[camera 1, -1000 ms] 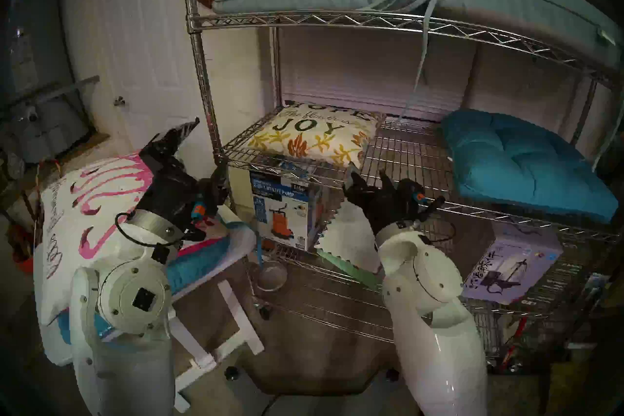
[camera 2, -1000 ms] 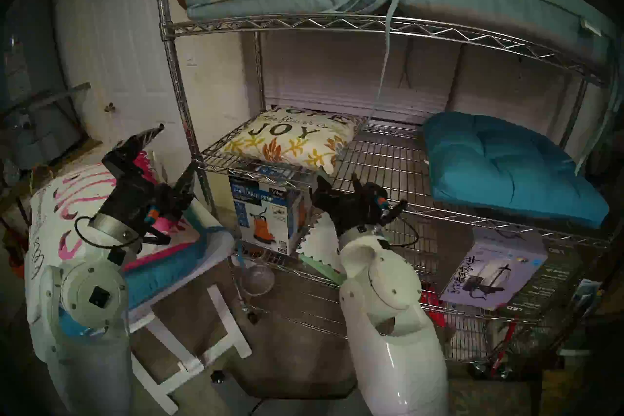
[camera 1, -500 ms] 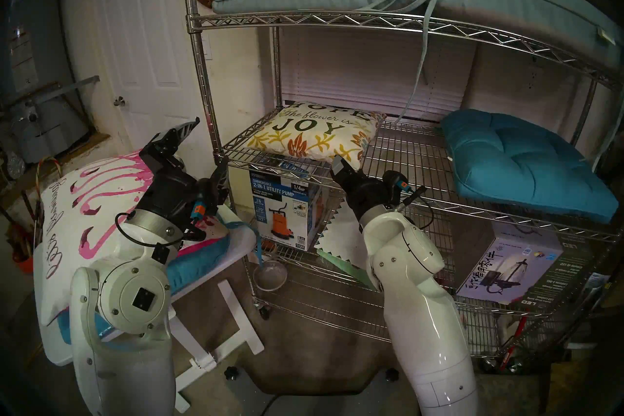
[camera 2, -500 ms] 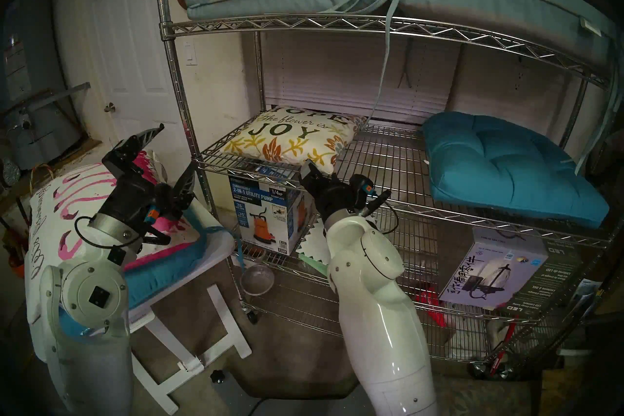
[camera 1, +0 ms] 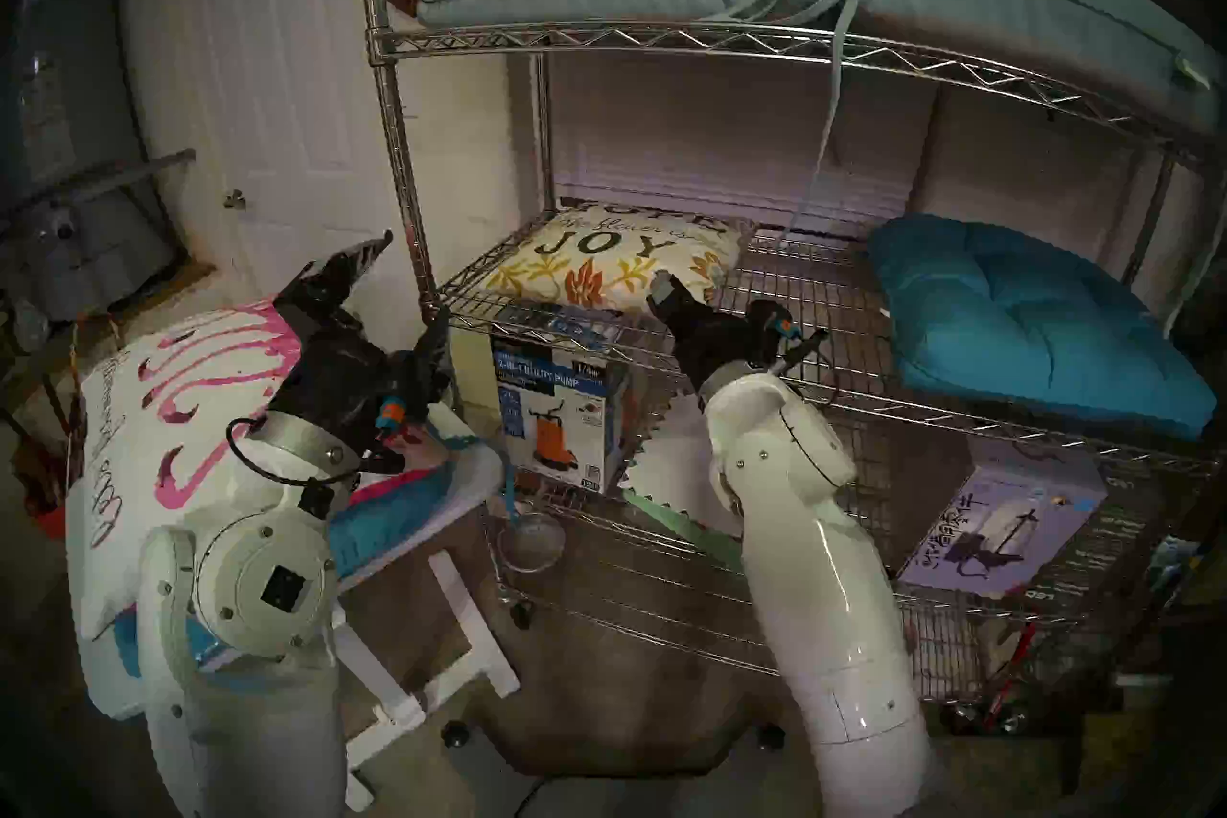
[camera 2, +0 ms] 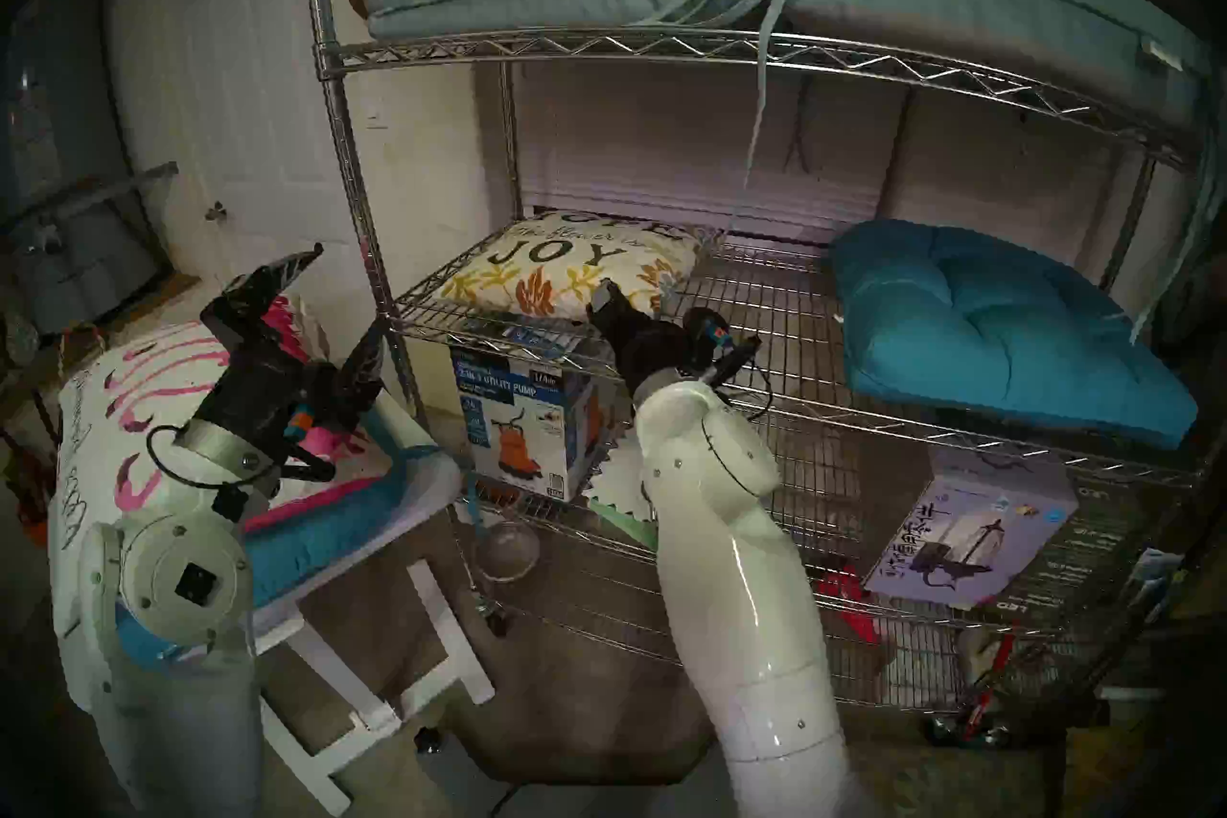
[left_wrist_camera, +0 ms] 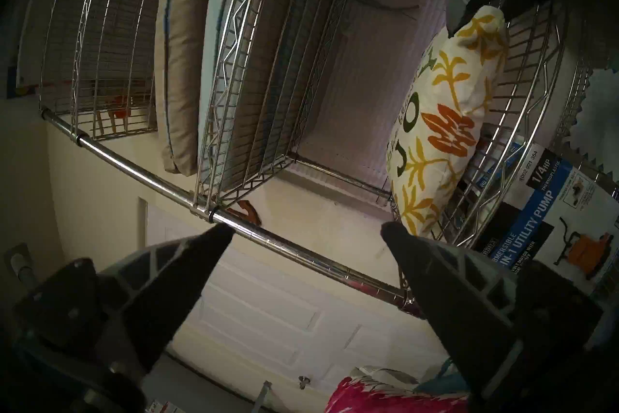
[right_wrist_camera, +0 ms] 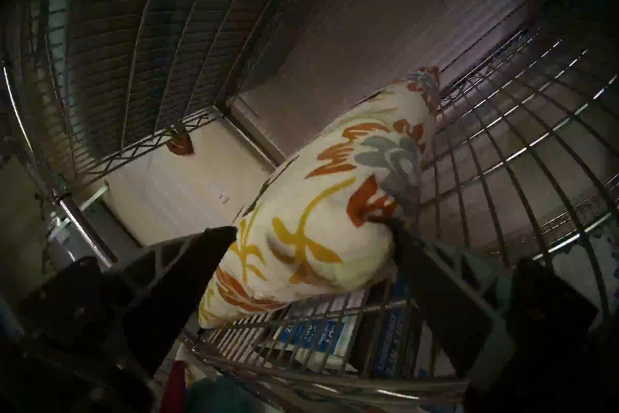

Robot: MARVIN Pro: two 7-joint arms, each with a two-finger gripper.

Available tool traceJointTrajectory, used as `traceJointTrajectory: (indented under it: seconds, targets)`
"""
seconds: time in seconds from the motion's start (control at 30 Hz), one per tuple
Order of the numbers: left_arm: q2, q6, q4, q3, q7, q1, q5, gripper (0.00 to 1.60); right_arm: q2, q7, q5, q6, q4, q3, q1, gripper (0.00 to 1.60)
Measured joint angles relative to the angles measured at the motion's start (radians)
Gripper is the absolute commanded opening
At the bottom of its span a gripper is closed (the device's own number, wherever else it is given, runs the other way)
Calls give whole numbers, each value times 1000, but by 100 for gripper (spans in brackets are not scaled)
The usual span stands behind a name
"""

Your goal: Put cushion on the shelf

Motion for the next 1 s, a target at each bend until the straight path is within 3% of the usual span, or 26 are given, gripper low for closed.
traceJointTrajectory:
  seconds: [0.37, 0.4, 0.43, 0.63, 1.0]
  targets:
    - [-5, -4, 0, -1, -2, -1, 3, 160, -35, 3, 14, -2, 117, -4, 97, 160]
    - [-5, -4, 0, -1, -2, -1, 3, 160, -37, 5, 16, -2, 134, -5, 109, 42]
    - [-6, -5, 0, -1, -3, -1, 3, 160, -40, 7, 17, -2, 147, -5, 118, 0]
    - [-8, -7, 0, -2, -4, -1, 4, 160, -39, 16, 1, -10, 184, -14, 149, 0]
    - [-13, -11, 0, -3, -6, -2, 6, 160, 12, 18, -62, -12, 153, 13, 178, 0]
